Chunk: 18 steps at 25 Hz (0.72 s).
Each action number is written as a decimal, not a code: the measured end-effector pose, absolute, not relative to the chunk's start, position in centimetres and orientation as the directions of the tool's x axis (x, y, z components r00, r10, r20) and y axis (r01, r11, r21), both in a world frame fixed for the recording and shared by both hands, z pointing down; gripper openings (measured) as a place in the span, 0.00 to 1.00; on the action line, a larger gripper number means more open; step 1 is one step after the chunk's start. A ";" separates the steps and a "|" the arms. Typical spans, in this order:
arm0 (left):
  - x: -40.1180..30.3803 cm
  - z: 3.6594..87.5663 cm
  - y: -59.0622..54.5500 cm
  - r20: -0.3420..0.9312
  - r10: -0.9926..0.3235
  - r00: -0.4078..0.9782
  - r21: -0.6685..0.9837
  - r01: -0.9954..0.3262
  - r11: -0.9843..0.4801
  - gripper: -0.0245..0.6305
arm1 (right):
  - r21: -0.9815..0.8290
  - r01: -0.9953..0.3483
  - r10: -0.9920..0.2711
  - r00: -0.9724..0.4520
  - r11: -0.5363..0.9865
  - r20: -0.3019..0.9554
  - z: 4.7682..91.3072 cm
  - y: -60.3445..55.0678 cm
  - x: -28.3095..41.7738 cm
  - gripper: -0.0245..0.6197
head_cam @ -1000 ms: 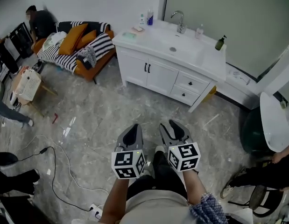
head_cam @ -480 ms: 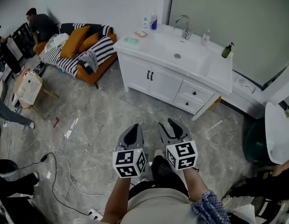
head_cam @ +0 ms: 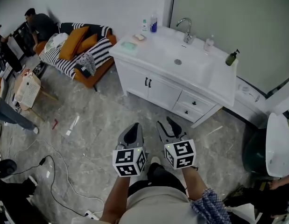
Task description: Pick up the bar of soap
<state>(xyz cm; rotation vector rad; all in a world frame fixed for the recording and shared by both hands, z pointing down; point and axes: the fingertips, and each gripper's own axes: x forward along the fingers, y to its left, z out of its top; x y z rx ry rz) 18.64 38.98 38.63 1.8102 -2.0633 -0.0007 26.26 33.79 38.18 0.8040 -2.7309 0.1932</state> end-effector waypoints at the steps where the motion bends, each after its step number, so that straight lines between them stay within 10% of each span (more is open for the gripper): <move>1: 18.7 38.7 38.1 0.292 -0.953 -0.087 0.253 -0.953 0.164 0.04 | -0.054 -0.546 -0.506 -0.805 0.836 0.310 38.3 32.9 26.3 0.28; 18: 17.5 39.1 30.5 0.308 -0.936 -0.169 0.238 -0.939 0.248 0.04 | -0.085 -0.487 -0.439 -0.840 0.869 0.320 39.1 24.8 25.2 0.28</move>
